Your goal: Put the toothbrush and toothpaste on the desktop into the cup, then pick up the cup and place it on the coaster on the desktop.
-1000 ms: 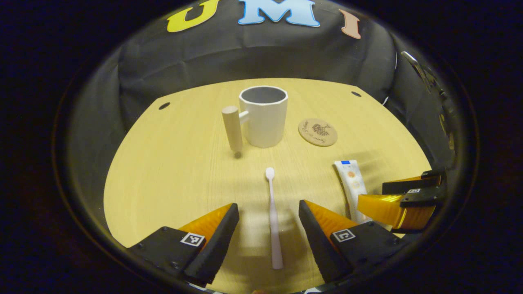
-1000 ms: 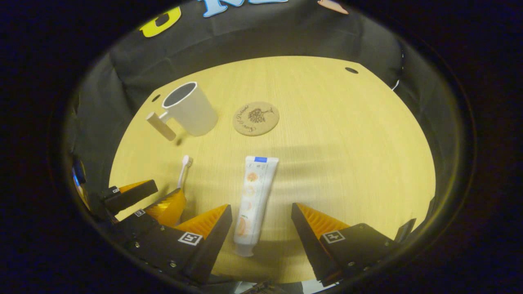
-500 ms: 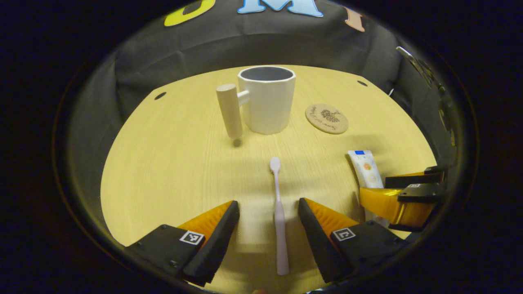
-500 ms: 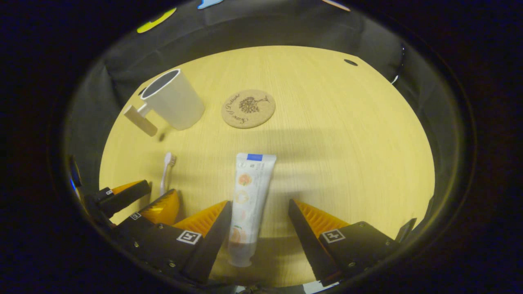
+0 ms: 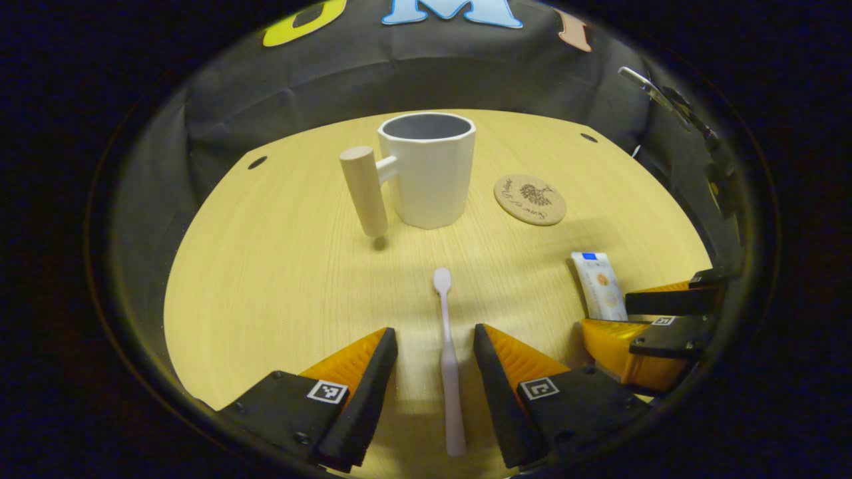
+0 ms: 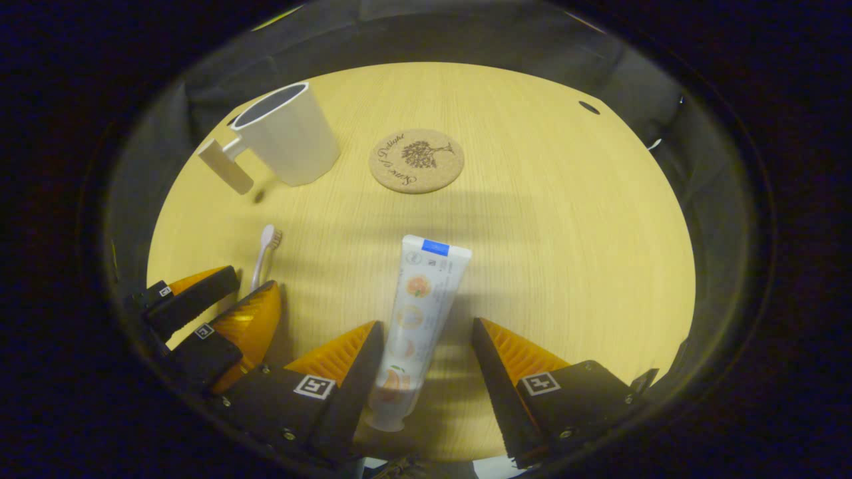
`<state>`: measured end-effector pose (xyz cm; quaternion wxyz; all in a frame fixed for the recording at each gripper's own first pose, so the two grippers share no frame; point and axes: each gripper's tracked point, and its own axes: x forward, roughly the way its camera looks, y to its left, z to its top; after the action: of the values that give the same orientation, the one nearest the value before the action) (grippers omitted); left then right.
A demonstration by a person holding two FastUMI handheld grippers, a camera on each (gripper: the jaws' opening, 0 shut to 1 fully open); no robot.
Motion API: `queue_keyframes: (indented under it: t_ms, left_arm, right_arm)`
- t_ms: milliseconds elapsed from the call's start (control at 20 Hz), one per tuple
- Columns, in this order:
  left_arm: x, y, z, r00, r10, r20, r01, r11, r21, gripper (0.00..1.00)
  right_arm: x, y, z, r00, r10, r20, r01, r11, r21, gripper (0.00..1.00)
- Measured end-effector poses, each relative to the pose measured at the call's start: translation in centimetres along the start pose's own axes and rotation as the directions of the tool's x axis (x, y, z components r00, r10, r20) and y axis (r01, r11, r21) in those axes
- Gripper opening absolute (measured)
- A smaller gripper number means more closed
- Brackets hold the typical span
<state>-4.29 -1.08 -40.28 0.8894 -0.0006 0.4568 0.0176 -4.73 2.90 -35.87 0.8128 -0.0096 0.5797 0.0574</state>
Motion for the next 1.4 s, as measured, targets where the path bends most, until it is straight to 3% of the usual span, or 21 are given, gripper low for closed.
queue_keyframes:
  t_ms: [50,100,150,250,300,350,400,450,500,600,650,750,1050,1400]
  left_arm:
    - [0.1,0.1,0.0,1.000,0.001,-0.002,-0.001,1.000,-0.001,0.72]
    - [0.0,0.0,0.0,1.000,0.001,-0.002,-0.001,1.000,-0.002,0.80]
    - [-0.1,0.0,0.3,1.000,0.007,0.005,-0.007,1.000,0.004,0.80]
    - [-0.2,0.1,0.3,1.000,0.017,0.007,-0.017,1.000,-0.010,0.52]
    - [-0.1,0.1,0.2,1.000,0.020,-0.002,-0.020,1.000,-0.007,0.39]
    - [0.0,0.2,0.5,1.000,0.026,0.000,-0.026,1.000,0.003,0.52]
    - [0.0,0.3,0.5,0.999,0.035,-0.007,-0.035,0.999,-0.002,0.33]
    - [0.1,0.3,0.5,0.999,0.037,-0.012,-0.037,0.999,-0.003,0.14]
    - [0.1,0.3,0.4,0.999,0.040,-0.019,-0.040,0.999,0.000,0.14]
    - [-0.1,0.4,0.9,0.999,0.045,-0.021,-0.045,0.999,0.003,0.19]
    - [0.0,0.3,0.6,0.998,0.047,-0.030,-0.047,0.999,-0.006,0.07]
    - [0.1,0.4,0.7,0.999,0.044,-0.030,-0.044,0.999,-0.010,0.07]
    - [-0.2,0.2,1.1,1.000,0.012,-0.008,-0.013,1.000,-0.023,0.07]
    - [-4.0,-0.3,4.3,0.997,-0.012,0.082,0.015,0.999,-0.032,0.07]
  right_arm:
    - [-0.2,0.0,0.1,1.000,-0.001,-0.013,0.001,1.000,-0.002,0.87]
    - [-0.3,-0.1,0.1,1.000,0.001,-0.029,-0.001,1.000,0.000,0.78]
    - [-0.1,-0.1,0.0,0.999,0.002,-0.048,-0.002,1.000,-0.006,0.77]
    - [-0.2,-0.1,0.1,0.997,0.001,-0.072,-0.002,1.000,-0.011,0.76]
    - [0.4,-0.2,0.5,0.997,0.002,-0.073,-0.002,1.000,0.002,0.61]
    - [-0.2,-0.1,0.3,0.997,0.005,-0.075,-0.005,1.000,0.003,0.54]
    - [0.0,-0.1,0.3,0.997,0.010,-0.074,-0.011,1.000,-0.009,0.38]
    - [-0.2,-0.2,0.3,0.997,0.011,-0.073,-0.011,1.000,-0.008,0.38]
    - [0.0,0.0,0.0,0.996,0.015,-0.091,-0.014,1.000,0.011,0.26]
    - [0.0,0.0,0.0,0.995,0.027,-0.100,-0.026,1.000,0.006,0.26]
    - [-0.4,-0.2,0.2,0.995,0.037,-0.098,-0.037,0.999,-0.001,0.26]
    - [-0.7,0.4,0.6,0.994,0.082,-0.077,-0.076,0.995,0.072,0.10]
    - [-0.4,0.4,0.6,0.986,0.153,-0.065,-0.140,0.976,0.166,0.10]
    - [-0.3,0.4,0.7,0.985,0.160,-0.063,-0.148,0.976,0.162,0.10]
